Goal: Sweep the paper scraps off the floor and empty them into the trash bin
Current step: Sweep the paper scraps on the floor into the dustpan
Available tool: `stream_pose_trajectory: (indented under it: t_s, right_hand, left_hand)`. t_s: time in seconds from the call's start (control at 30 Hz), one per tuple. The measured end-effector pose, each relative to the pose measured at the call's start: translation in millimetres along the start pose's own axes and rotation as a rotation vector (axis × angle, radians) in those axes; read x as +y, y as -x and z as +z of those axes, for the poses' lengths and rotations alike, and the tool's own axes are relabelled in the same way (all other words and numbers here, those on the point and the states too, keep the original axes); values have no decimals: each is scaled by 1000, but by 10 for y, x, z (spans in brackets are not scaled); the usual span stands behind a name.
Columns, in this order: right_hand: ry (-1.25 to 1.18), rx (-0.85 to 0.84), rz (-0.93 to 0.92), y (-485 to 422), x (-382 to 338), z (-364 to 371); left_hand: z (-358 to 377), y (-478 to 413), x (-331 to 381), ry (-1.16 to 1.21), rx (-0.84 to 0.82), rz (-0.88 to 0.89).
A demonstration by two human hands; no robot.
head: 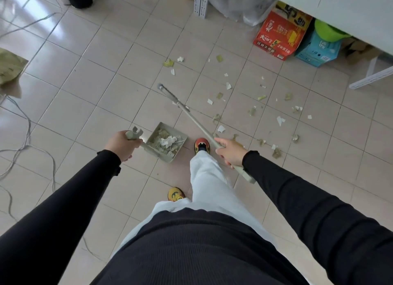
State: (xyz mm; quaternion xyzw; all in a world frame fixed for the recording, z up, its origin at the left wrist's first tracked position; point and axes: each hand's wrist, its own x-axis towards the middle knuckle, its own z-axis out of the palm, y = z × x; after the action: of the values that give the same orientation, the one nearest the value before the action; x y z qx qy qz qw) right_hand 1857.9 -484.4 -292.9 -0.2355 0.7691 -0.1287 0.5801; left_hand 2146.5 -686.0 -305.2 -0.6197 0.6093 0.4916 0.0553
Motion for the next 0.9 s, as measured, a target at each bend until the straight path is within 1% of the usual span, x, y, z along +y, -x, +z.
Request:
stream_pose_trajectory:
  t_s: [0.17,0.3,0.43,0.53,0.57,0.63,0.67,0.7,0.73,0.77,0.83,0.9]
  right_hand:
    - [56,41,-16,-744,-466,-689]
    - [150,66,-26,-1450,-1000,-1303]
    - [241,71,-8,-2149,-1676,-1844]
    - [314,135,63,-2575,-2148,-2157]
    - [326,149,58,-2702,-2270,-2244]
    - [287,173,-3,-2955,-2446,-2352]
    - [270,181,-4,-3072,-2492,-2381]
    - [360,142,-10,-3201,-2510,-2378]
    - [561,73,-40,-3279,-2495,-2347]
    - [706,53,-78,-3283,-2472,-2333]
    - [689,62,-38,-3255,-2471,-2283]
    - [713,29,-49,-3039,-2411,-2232]
  left_hand:
    - [-99,-415,339,19,22,-12]
    - [-164,-707,631,55,28,-40]
    - [-191,-904,932,61,48,-61]
    - [-153,-1031,1087,56,49,-68]
    - [-139,-1063,1119,59,49,-71]
    - [-124,-1112,1152,69,48,-79]
    - [-129,-1129,1154,76,50,-83]
    - [-140,-1141,1149,81,52,-87]
    - [-152,-1151,1140,86,55,-90]
    - [-168,-1153,1131,90,55,-93]
    - [-195,-1159,1125,80,47,-89]
    - [-207,-1162,1121,63,40,-84]
